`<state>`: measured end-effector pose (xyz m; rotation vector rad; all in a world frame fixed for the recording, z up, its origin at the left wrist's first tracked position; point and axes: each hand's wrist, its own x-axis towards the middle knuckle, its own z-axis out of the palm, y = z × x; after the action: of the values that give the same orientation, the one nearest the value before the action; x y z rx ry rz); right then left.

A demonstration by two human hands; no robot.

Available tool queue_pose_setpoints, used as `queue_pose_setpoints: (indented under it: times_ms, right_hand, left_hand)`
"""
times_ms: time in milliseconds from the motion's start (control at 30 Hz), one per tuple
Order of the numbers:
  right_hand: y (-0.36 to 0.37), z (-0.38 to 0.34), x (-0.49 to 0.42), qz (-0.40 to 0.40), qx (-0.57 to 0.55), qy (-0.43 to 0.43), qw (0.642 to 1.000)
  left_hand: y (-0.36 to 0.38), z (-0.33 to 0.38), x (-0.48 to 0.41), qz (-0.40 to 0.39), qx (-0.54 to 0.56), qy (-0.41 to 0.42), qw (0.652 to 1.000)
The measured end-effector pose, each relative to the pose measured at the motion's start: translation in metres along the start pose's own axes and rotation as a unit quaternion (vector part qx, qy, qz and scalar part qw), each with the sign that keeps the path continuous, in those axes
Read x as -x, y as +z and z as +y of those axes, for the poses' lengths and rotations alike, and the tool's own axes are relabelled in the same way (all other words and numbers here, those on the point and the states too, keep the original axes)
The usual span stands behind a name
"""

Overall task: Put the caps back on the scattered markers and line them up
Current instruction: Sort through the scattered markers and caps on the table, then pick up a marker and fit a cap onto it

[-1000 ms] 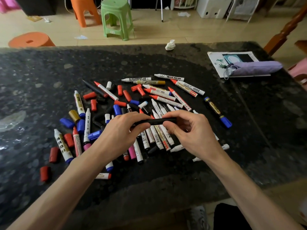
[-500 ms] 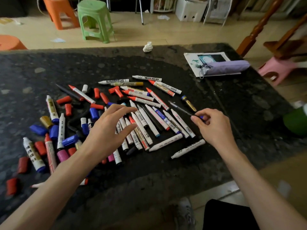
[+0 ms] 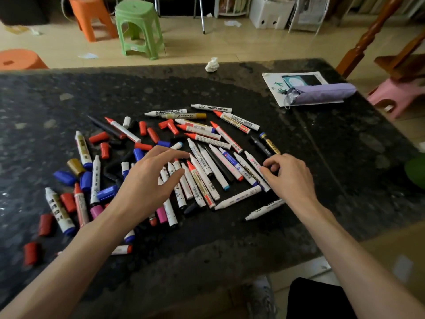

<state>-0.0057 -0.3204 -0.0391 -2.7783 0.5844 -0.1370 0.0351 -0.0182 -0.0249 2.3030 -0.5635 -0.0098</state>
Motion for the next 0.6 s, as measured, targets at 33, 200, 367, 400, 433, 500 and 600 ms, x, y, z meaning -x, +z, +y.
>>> queue_pose_setpoints:
  times_ms: [33,200,367,400,433,500,600]
  right_hand:
    - [0.003,-0.002,0.000,-0.014,0.009,0.002,1.000]
    - [0.006,-0.008,-0.003,-0.016,0.026,0.026,0.999]
    - [-0.006,-0.038,0.011,-0.052,-0.261,0.015,0.964]
    - [-0.008,-0.050,0.019,-0.104,-0.350,0.020,0.931]
    - [-0.009,-0.063,0.028,-0.158,-0.415,0.026,0.896]
    - [-0.006,-0.085,0.043,-0.229,-0.468,0.013,0.853]
    - [0.000,-0.108,0.056,-0.280,-0.507,-0.007,0.815]
  left_hand:
    - [-0.002,-0.002,0.001,0.001,-0.001,0.002,1.000]
    - [-0.010,-0.006,0.006,0.004,0.000,0.001,1.000]
    - [-0.009,0.001,0.008,-0.017,0.046,-0.025,0.998]
    - [-0.007,0.005,0.008,-0.034,0.067,-0.034,0.997]
    - [-0.006,0.009,0.009,-0.057,0.088,-0.042,0.994]
    - [-0.004,0.015,0.010,-0.113,0.124,-0.047,0.985]
    - [-0.008,0.015,0.014,-0.143,0.148,-0.044,0.977]
